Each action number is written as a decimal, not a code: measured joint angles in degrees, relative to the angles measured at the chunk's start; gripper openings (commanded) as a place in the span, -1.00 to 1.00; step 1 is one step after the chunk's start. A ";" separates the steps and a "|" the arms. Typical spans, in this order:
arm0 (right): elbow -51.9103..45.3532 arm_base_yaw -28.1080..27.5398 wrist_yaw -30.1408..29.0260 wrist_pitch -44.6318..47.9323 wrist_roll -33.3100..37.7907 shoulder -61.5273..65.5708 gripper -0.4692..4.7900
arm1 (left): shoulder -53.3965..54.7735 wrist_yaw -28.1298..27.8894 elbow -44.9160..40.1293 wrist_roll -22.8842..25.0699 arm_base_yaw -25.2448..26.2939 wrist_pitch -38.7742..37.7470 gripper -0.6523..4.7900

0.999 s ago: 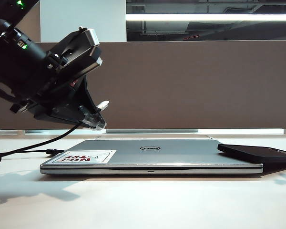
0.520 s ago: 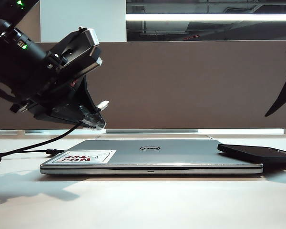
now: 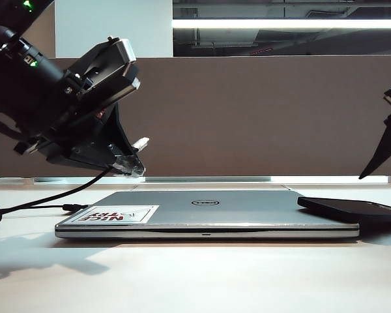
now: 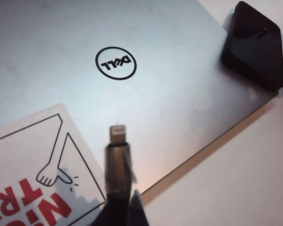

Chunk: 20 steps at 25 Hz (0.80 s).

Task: Pick up the charging cable and the phone, plug the charging cable into the charging port on the phone, and finally place them back on the table.

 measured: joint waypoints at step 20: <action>0.17 -0.20 -4.68 14.69 4.39 12.48 0.58 | 0.00 -0.02 0.00 0.00 -0.02 1.07 -0.78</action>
